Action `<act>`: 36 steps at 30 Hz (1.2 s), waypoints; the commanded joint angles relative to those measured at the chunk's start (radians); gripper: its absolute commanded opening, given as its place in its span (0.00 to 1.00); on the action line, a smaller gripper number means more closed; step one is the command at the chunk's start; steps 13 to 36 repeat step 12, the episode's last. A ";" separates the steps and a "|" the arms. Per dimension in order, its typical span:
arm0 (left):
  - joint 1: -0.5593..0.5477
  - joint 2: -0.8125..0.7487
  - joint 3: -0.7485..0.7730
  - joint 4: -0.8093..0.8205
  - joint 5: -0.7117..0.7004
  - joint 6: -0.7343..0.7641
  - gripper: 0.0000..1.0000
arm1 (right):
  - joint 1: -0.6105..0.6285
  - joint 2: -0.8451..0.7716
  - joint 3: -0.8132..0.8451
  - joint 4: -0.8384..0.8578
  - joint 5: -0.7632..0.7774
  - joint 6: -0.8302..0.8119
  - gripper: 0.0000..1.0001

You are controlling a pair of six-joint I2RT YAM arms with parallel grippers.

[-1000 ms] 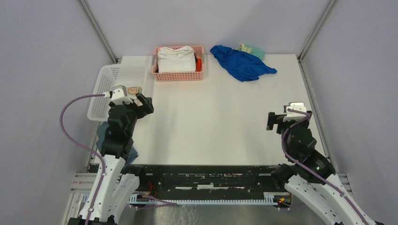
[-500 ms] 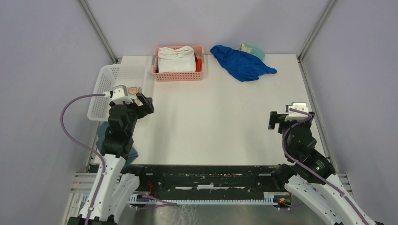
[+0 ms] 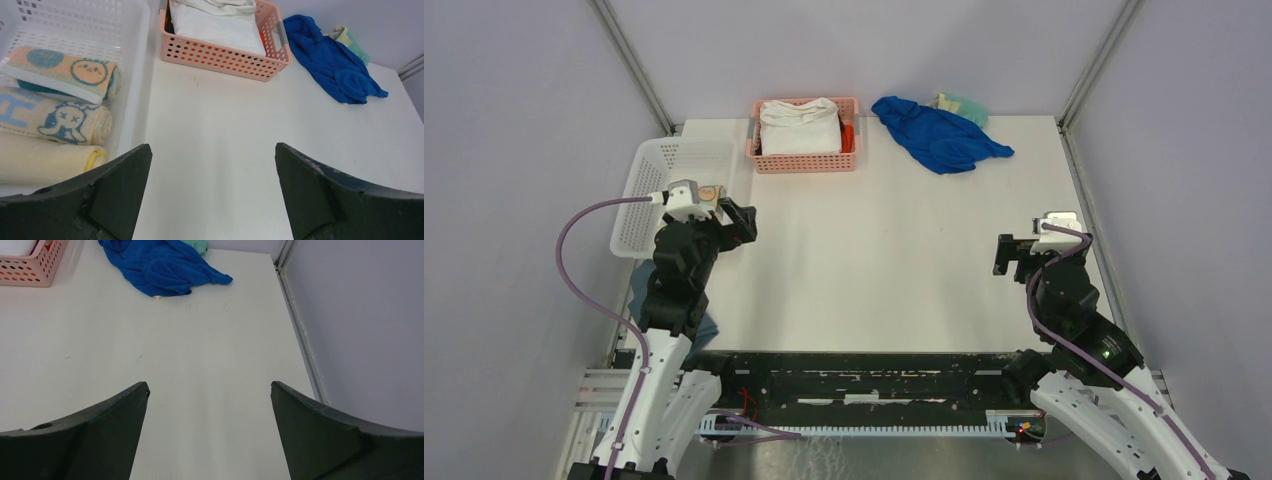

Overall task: Roll the towels
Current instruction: Reset both arms

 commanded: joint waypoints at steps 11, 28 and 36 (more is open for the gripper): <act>0.001 -0.013 -0.004 0.084 0.099 0.042 1.00 | 0.001 0.040 0.073 -0.036 -0.018 0.027 1.00; -0.001 -0.012 -0.005 0.082 0.098 0.042 1.00 | 0.000 0.038 0.073 -0.034 -0.018 0.027 1.00; -0.001 -0.012 -0.005 0.082 0.098 0.042 1.00 | 0.000 0.038 0.073 -0.034 -0.018 0.027 1.00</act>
